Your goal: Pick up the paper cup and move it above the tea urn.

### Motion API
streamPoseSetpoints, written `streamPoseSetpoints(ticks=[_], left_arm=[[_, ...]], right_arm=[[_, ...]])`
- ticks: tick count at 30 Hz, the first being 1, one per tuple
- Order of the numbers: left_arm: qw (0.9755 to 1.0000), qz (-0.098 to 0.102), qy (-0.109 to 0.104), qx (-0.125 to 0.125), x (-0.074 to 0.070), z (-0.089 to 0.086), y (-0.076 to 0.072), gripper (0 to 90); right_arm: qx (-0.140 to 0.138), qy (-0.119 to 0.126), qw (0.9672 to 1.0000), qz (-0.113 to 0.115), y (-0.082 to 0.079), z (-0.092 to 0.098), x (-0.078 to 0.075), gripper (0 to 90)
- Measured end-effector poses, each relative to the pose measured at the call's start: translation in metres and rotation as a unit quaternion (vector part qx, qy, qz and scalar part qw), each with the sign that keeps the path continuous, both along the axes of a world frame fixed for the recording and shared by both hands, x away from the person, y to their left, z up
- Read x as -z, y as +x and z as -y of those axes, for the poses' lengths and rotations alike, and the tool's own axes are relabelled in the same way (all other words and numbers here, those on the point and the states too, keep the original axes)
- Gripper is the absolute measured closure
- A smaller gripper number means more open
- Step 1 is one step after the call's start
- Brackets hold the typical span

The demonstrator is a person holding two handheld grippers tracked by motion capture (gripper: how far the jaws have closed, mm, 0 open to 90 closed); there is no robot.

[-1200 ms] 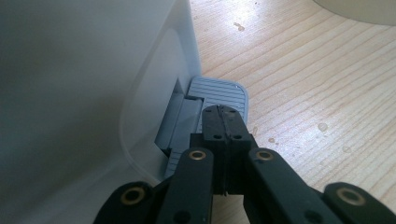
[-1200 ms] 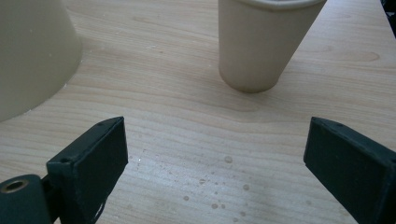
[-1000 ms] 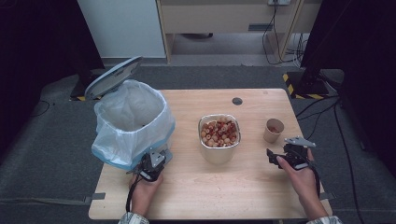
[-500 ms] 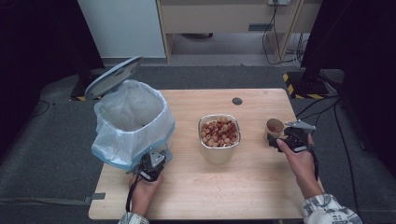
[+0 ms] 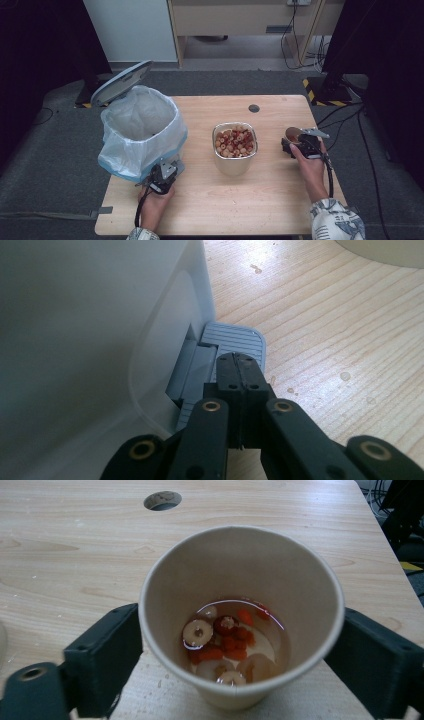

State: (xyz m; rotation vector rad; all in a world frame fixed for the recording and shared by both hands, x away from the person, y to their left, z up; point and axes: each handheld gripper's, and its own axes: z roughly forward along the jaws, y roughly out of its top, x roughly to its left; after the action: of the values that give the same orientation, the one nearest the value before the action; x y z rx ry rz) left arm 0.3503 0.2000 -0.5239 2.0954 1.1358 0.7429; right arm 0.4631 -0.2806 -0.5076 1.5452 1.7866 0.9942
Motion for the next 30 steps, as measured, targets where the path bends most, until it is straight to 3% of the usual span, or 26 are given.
streamPoseSetpoints(ticks=[8, 19, 30], left_arm=[[1.0000, 0.001, 0.001, 0.000, 0.000, 0.000, 0.000, 89.4], [1.0000, 0.002, 0.000, -0.001, 0.000, 0.001, 0.000, 89.4], [1.0000, 0.001, 0.001, -0.001, 0.000, 0.000, 0.000, 89.4]], right_arm=[[-0.001, -0.008, 0.9998, 0.018, 0.004, 0.000, 0.006, 23.2], [-0.021, -0.016, 0.9992, 0.030, 0.002, 0.002, 0.002, 31.5], [-0.059, -0.031, 0.9962, 0.056, -0.011, 0.005, -0.030, 35.8]])
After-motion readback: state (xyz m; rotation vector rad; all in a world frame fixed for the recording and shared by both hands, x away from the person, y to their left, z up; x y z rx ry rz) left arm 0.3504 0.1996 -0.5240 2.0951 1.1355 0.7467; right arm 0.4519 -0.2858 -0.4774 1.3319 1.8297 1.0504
